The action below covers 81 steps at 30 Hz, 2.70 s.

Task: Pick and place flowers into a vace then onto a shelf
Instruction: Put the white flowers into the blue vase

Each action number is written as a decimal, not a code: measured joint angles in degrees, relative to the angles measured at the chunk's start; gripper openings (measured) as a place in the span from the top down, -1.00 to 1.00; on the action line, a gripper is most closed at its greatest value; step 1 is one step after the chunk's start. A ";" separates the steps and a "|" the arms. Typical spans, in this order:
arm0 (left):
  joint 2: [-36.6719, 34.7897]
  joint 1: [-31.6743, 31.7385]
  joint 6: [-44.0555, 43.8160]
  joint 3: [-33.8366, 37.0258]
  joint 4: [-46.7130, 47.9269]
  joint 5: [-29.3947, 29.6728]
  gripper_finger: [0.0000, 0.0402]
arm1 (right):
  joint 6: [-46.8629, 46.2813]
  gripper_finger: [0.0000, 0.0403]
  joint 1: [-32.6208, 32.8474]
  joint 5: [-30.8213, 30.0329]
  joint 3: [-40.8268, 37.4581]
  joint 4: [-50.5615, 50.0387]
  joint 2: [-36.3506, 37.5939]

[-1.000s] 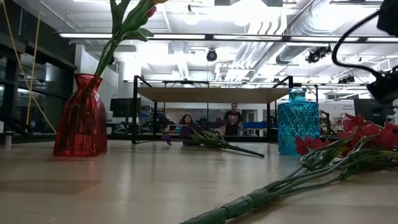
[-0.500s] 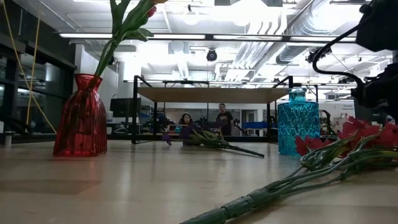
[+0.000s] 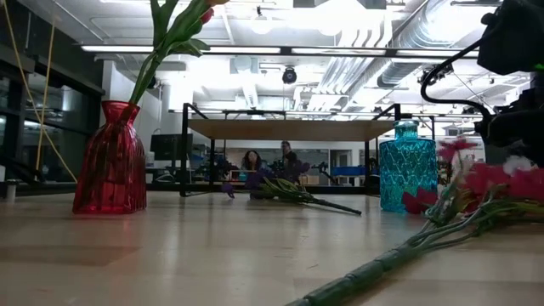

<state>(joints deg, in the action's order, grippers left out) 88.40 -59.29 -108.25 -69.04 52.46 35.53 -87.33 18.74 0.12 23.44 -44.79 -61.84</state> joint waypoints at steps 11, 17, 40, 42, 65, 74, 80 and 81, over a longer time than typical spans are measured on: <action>-0.02 0.00 -0.02 0.00 -0.10 1.33 0.45 | 0.18 0.95 0.04 4.48 0.02 -2.12 0.00; -0.02 0.00 0.37 0.00 -0.09 1.49 0.45 | 0.44 0.97 0.04 4.71 0.04 -0.91 0.41; -0.02 0.00 0.62 0.00 -0.04 1.51 0.45 | -0.05 0.98 0.00 -6.95 4.09 -6.90 22.74; -0.02 0.02 0.60 0.00 -0.04 1.51 0.45 | 1.78 0.99 0.02 -9.72 6.52 -7.76 24.14; -0.02 0.01 -0.02 0.00 -0.06 1.57 0.45 | 54.34 0.99 -0.11 -38.20 18.73 31.04 19.00; -0.02 0.00 -0.26 -0.01 -0.09 1.55 0.45 | 57.84 0.98 -0.11 -41.74 18.75 32.87 8.68; -0.02 0.00 -0.26 0.00 -0.10 1.55 0.45 | 59.43 0.98 -0.11 -42.58 18.75 32.96 6.88; -0.02 0.00 -0.26 -0.02 -0.10 1.55 0.45 | 59.47 0.98 -0.11 -43.18 18.76 33.04 6.78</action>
<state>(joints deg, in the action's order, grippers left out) 88.38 -59.29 -108.51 -69.06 52.36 37.08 -27.87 18.63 -43.06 42.20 -11.76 -55.07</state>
